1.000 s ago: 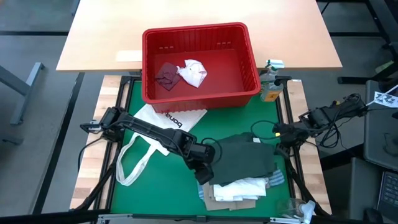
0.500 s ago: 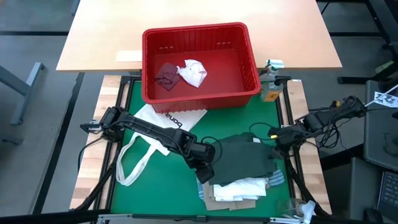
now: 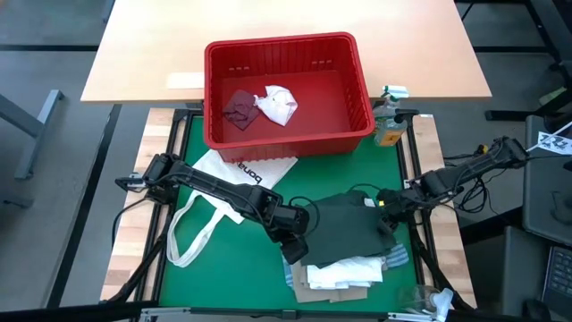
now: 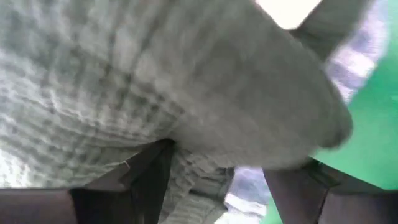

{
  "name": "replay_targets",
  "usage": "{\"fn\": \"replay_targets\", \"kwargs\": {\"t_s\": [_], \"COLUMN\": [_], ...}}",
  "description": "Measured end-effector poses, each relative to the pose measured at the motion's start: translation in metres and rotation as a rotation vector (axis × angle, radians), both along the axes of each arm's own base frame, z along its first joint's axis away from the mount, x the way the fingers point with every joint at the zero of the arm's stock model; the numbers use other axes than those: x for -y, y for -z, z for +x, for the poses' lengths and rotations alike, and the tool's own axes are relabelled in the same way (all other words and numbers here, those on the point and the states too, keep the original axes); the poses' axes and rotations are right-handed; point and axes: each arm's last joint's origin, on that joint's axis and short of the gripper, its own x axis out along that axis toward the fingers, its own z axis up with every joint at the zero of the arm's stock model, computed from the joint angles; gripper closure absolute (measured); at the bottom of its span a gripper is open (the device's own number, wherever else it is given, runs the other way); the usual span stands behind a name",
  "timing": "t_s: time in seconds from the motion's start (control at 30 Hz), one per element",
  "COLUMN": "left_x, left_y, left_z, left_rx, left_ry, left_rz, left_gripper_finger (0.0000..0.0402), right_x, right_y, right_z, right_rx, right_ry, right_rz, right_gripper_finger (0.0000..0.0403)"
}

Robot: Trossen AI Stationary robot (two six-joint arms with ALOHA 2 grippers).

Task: Fold Laundry from Bin
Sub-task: Fold the green shirt

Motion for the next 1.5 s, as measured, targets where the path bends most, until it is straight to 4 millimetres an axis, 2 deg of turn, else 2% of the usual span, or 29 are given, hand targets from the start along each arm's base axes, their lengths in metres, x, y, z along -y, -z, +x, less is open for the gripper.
{"fn": "replay_targets", "kwargs": {"t_s": [0.2,0.47,0.67,0.77,0.87,1.23,1.33,1.5], "left_x": [-0.001,-0.002,-0.009,-0.019,-0.026,-0.023,-0.023,-0.025], "left_y": [0.0,0.0,0.002,0.004,0.005,0.003,0.004,0.005], "left_z": [0.0,0.0,-0.001,-0.004,-0.003,0.001,0.001,0.001], "left_rx": [-0.008,-0.008,-0.062,-0.122,-0.119,-0.063,-0.059,-0.048], "left_ry": [-0.025,-0.026,-0.085,-0.11,-0.073,-0.082,-0.097,-0.127], "left_rz": [-0.012,-0.012,-0.024,-0.005,0.012,0.028,0.068,0.115], "left_gripper_finger": [0.0264,0.0264,0.0264,0.0264,0.0264,0.0264,0.0264,0.0264], "right_x": [-0.008,-0.013,-0.015,-0.016,-0.016,-0.016,-0.016,-0.016], "right_y": [0.015,0.032,0.036,0.037,0.037,0.037,0.037,0.037], "right_z": [0.011,0.021,0.026,0.028,0.028,0.029,0.029,0.028], "right_rx": [-0.011,-0.045,-0.037,-0.025,-0.013,0.004,0.003,-0.001], "right_ry": [-0.04,-0.049,-0.073,-0.078,-0.098,-0.118,-0.118,-0.121], "right_rz": [0.081,0.083,0.079,0.084,0.077,0.066,0.065,0.07], "right_gripper_finger": [0.0159,0.0159,0.0164,0.0185,0.0223,0.0386,0.039,0.0355]}}
